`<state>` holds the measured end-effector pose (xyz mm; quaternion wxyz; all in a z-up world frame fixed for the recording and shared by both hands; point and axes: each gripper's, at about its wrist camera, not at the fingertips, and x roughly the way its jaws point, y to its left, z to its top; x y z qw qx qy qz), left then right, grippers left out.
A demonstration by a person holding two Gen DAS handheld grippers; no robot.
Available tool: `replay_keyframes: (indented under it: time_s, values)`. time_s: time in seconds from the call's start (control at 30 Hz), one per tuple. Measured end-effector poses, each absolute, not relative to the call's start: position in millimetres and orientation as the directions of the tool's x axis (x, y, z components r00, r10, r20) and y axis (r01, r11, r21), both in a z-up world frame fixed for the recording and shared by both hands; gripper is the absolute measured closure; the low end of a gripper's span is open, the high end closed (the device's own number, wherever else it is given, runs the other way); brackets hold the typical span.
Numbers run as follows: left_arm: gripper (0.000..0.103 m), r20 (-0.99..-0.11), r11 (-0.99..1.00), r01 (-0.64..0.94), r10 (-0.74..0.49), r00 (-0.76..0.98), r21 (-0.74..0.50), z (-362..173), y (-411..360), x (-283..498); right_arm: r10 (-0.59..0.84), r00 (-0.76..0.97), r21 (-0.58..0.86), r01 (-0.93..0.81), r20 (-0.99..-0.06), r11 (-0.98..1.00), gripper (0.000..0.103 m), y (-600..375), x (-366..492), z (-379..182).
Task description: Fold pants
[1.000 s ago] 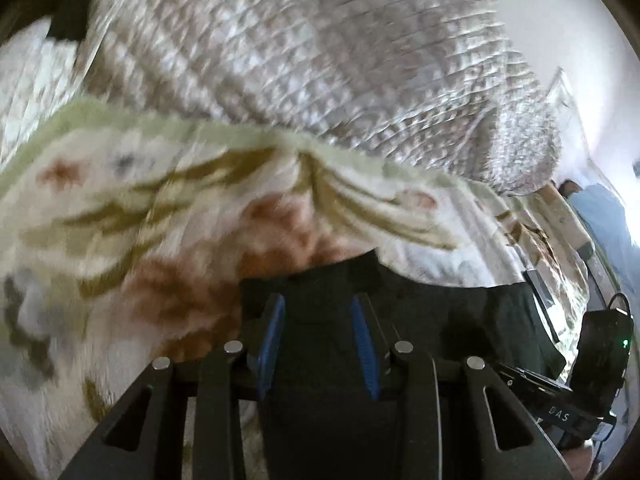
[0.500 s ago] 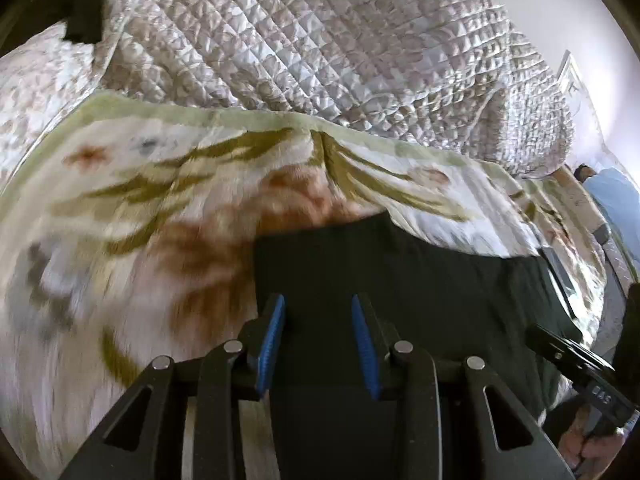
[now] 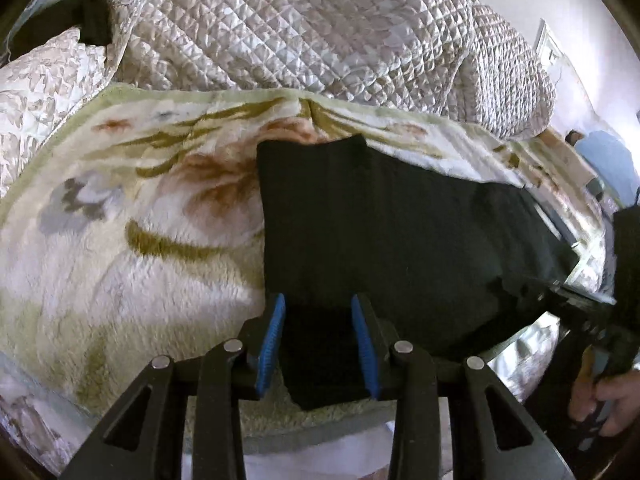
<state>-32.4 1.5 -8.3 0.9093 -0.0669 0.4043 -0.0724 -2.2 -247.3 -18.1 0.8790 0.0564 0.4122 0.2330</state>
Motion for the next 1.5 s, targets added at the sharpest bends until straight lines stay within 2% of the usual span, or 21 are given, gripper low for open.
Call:
replay_keyframes:
  time_s: [0.1,0.3,0.4,0.53,0.8,0.87,0.93,1.27,1.5]
  values:
    - [0.066,-0.721,0.985,0.084,-0.166,0.673,-0.149,-7,-2,-35,0.45,0.553,0.274,-0.373,-0.701,0.886,0.096,-247,-3,-19]
    - [0.066,-0.721,0.981,0.044,-0.168,0.672,-0.188,1,11,-40,0.449,0.586,0.254,-0.388,-0.675,0.886,0.096,-247,-13,-8]
    - [0.066,-0.732,0.982,0.043,-0.168,0.66,-0.187,-2,10,-39,0.435,0.554,0.224,-0.408,-0.71,0.885,0.095,-239,-12,-17]
    - [0.066,-0.733,0.977,0.038,-0.183,0.656,-0.21,1,12,-36,0.456,0.558,0.269,-0.386,-0.694,0.882,0.094,-246,-9,-13]
    - [0.066,-0.702,0.967,0.063,-0.223,0.676,-0.247,14,9,3,0.452,0.569,0.257,-0.391,-0.687,0.884,0.094,-237,2,-8]
    - [0.066,-0.722,0.968,0.057,-0.219,0.656,-0.242,5,6,11,0.439,0.546,0.255,-0.381,-0.714,0.889,0.094,-236,8,-18]
    - [0.066,-0.733,0.969,0.052,-0.217,0.645,-0.241,-4,6,13,0.456,0.554,0.271,-0.385,-0.697,0.882,0.094,-240,7,-18]
    - [0.065,-0.713,0.984,0.051,-0.16,0.682,-0.172,-4,-3,3,0.468,0.581,0.267,-0.4,-0.666,0.877,0.09,-241,1,-14]
    - [0.062,-0.706,0.985,0.066,-0.16,0.69,-0.159,-5,-4,1,0.419,0.602,0.232,-0.366,-0.679,0.901,0.089,-248,2,-15]
